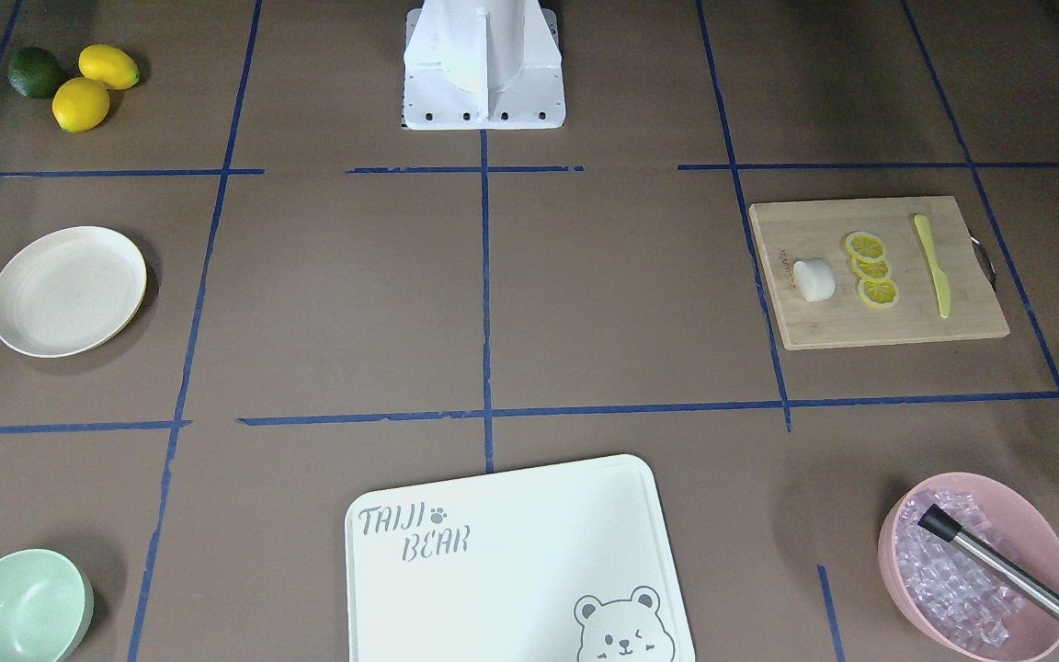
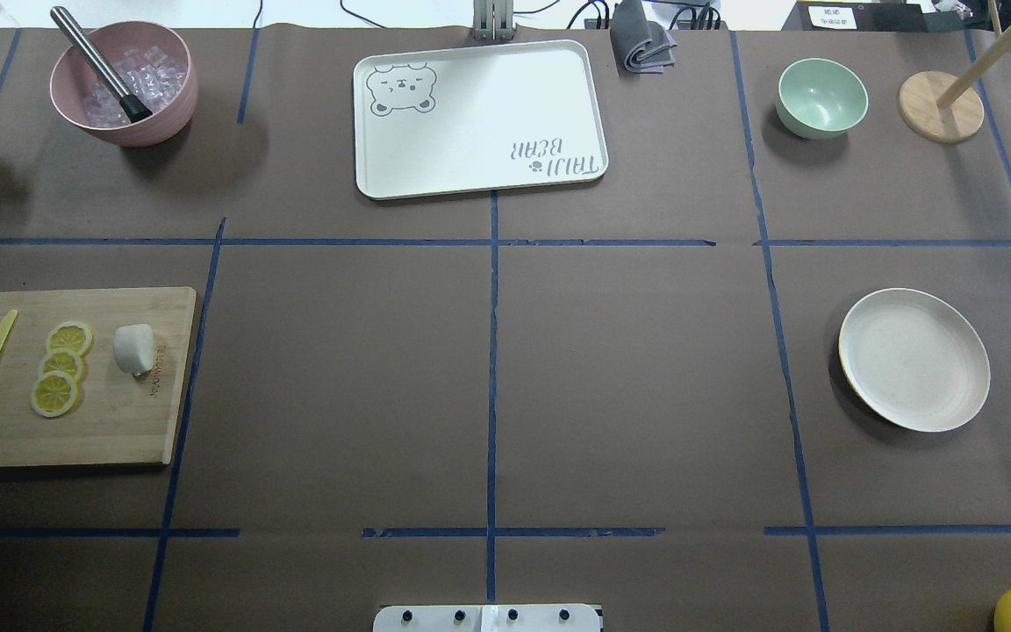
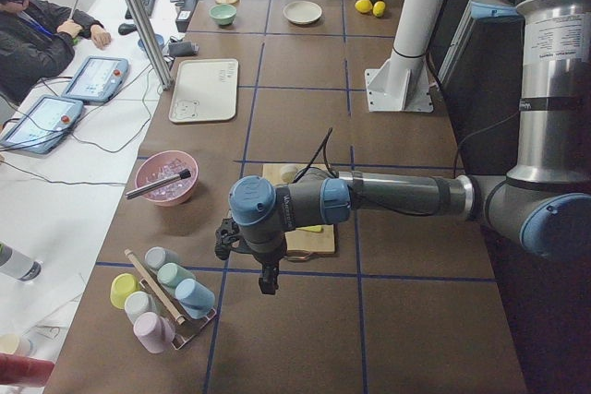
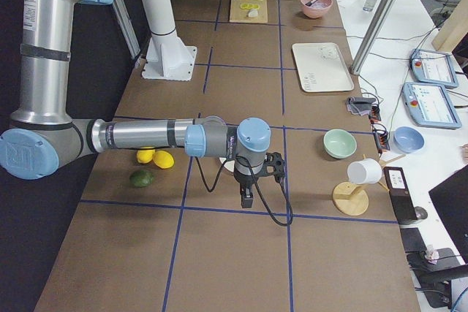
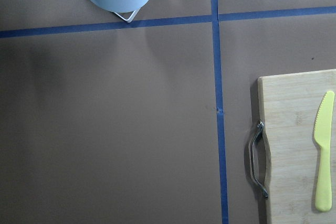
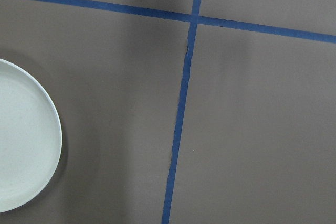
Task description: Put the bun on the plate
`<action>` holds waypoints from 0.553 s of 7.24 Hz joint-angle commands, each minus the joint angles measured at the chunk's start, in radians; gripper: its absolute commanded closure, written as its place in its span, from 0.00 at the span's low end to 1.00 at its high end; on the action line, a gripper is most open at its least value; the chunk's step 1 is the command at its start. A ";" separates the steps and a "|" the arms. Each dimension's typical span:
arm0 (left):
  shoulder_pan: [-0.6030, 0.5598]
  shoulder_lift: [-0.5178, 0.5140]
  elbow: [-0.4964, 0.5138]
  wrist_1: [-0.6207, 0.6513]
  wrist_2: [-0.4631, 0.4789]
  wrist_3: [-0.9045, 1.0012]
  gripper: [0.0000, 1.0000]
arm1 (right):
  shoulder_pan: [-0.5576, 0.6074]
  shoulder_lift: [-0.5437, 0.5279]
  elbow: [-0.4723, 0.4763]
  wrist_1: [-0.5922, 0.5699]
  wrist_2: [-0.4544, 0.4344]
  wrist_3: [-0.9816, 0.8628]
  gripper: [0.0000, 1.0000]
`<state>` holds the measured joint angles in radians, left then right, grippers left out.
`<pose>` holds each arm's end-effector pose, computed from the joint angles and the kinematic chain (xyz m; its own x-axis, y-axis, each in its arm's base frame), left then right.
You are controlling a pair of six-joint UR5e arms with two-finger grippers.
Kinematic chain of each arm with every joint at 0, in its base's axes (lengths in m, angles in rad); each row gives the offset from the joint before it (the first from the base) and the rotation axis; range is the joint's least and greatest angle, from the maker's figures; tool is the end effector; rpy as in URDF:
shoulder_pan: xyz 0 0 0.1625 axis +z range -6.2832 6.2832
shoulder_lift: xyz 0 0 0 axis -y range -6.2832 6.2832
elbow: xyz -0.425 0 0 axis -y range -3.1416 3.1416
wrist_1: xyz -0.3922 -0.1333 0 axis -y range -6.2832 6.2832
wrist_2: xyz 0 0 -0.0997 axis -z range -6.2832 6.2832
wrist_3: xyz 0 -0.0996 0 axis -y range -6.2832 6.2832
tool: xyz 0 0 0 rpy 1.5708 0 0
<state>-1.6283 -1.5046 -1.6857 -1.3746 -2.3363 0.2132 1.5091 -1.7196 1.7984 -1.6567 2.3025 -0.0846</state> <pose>-0.0901 -0.4472 0.6532 0.7099 0.0691 -0.7010 -0.0955 0.9954 0.0014 0.0403 -0.4304 0.6267 0.7350 -0.1253 0.6663 0.1242 0.9910 0.0494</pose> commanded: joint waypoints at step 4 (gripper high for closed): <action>0.001 0.011 -0.002 0.002 -0.002 0.002 0.00 | -0.027 0.000 -0.036 0.085 0.106 0.002 0.00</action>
<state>-1.6276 -1.4950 -1.6873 -1.3732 -2.3370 0.2147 1.4984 -1.7196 1.7847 -1.6267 2.3353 -0.0841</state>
